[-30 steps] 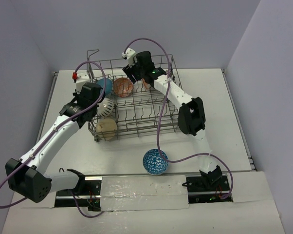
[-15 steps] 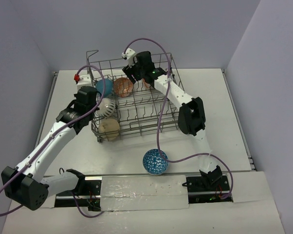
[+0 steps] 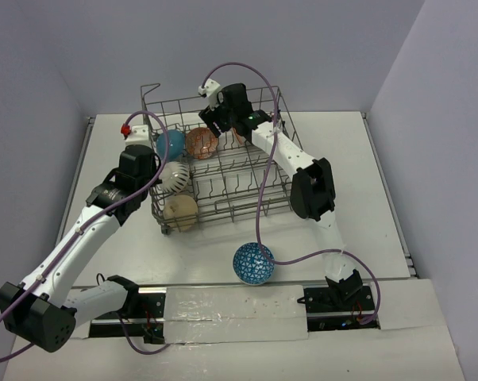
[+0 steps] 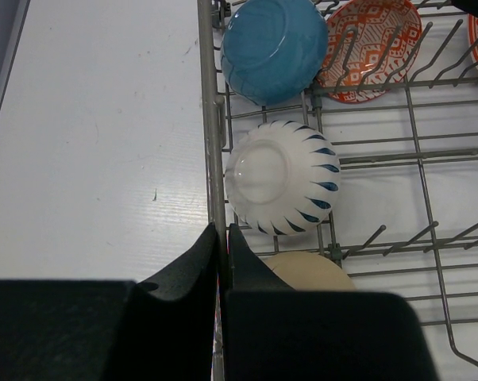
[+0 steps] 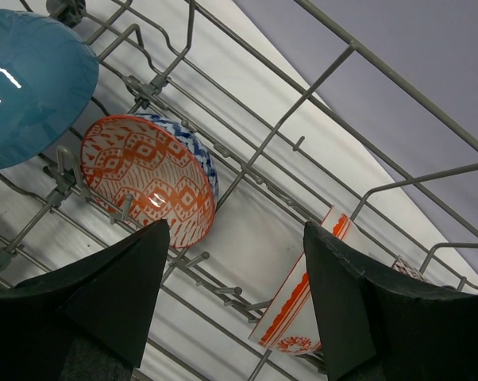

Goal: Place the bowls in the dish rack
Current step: Move the dish rack to the center of the board, then pick up the bowl from the dish rack.

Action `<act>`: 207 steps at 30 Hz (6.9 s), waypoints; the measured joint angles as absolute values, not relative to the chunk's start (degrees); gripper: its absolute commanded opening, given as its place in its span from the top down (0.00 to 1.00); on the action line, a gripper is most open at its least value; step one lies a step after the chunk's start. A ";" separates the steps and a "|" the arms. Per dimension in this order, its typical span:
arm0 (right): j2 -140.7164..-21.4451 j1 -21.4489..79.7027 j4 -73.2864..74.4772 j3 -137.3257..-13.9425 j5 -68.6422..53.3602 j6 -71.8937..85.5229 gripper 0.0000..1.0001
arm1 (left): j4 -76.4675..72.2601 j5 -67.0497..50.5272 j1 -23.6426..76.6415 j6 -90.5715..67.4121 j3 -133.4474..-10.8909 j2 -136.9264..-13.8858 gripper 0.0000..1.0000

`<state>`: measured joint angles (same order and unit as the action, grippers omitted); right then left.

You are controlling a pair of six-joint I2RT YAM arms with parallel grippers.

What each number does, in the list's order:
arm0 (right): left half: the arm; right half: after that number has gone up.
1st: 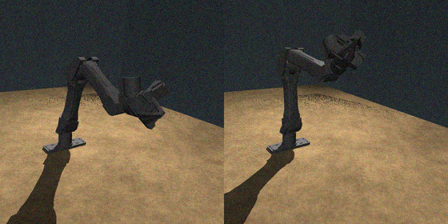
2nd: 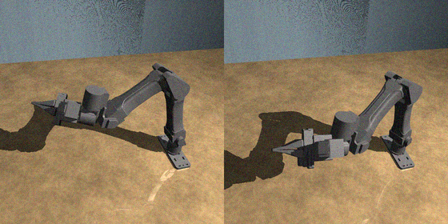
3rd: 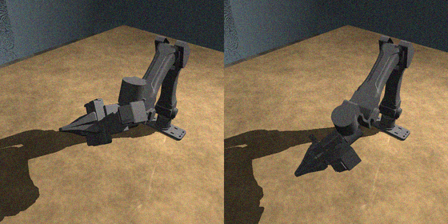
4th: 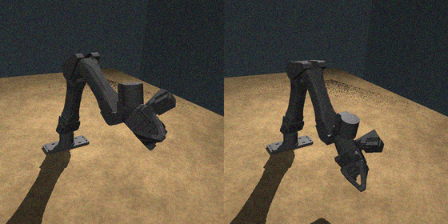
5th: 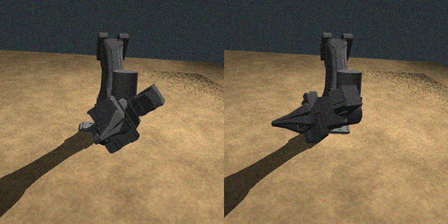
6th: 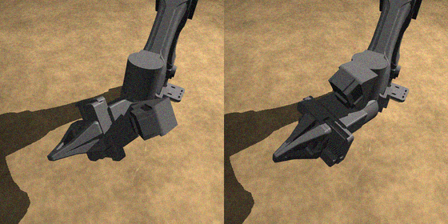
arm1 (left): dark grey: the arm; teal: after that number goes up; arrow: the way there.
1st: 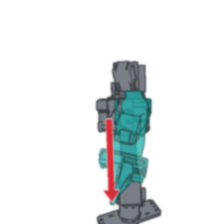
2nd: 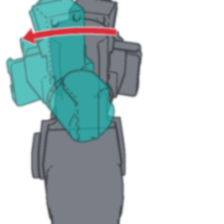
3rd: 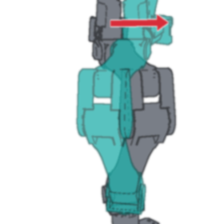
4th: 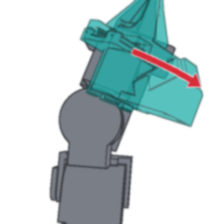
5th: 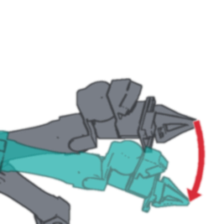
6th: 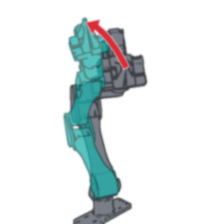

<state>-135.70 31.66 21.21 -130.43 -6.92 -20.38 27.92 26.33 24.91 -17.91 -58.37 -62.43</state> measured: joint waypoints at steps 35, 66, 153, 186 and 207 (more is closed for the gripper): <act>-135.70 31.09 22.46 -125.38 -14.24 -22.63 0.67 | 39.31 26.22 26.70 -16.14 -65.60 -66.61 1.00; -142.12 30.96 23.62 -132.20 -13.98 -23.24 0.59 | 38.52 24.23 26.74 -17.30 -63.35 -63.53 1.00; -123.90 33.28 6.39 -104.22 -0.38 -23.79 1.00 | 26.15 16.14 22.00 -23.14 -60.51 -69.06 0.54; -108.62 34.41 -8.91 -86.74 14.20 -28.10 1.00 | 24.99 14.61 21.45 -25.19 -59.51 -65.08 0.53; -96.03 36.40 1.30 -83.77 13.41 -22.20 1.00 | 23.44 14.09 21.52 -25.43 -55.51 -61.06 0.53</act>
<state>-96.03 36.40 1.30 -83.77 13.41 -22.20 23.44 14.09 21.52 -25.43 -55.51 -61.06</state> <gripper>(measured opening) 0.043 0.468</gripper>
